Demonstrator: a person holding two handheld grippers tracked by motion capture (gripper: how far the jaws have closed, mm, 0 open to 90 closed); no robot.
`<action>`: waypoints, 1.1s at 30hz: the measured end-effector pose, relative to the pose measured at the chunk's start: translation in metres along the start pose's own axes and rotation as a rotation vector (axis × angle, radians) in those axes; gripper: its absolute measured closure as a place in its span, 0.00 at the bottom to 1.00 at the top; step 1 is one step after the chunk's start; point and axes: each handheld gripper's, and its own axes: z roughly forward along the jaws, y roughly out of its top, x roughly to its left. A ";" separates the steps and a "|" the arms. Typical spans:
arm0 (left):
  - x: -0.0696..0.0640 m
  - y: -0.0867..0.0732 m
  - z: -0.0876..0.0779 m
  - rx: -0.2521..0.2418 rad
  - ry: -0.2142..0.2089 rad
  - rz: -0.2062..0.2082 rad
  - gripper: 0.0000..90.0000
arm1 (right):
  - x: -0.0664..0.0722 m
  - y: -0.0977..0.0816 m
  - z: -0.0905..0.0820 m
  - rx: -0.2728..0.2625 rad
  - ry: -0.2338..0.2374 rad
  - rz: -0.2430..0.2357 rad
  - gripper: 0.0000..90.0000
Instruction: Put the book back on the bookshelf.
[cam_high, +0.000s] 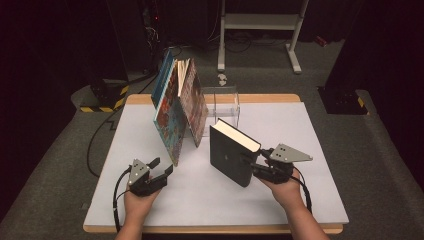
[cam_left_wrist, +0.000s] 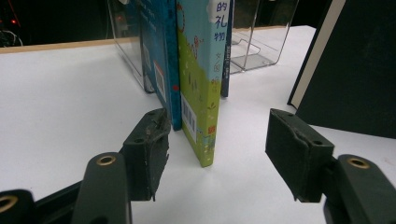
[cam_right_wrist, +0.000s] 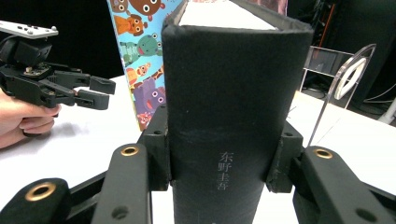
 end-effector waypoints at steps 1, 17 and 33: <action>0.000 0.000 0.000 0.000 0.000 0.004 0.44 | 0.001 -0.001 0.000 -0.004 -0.006 0.004 0.60; 0.004 0.001 -0.001 -0.003 0.011 0.002 0.44 | 0.003 0.016 -0.010 -0.031 -0.146 0.012 0.60; 0.006 0.002 -0.001 -0.006 0.014 -0.006 0.44 | -0.014 -0.003 -0.033 -0.034 -0.252 0.058 0.60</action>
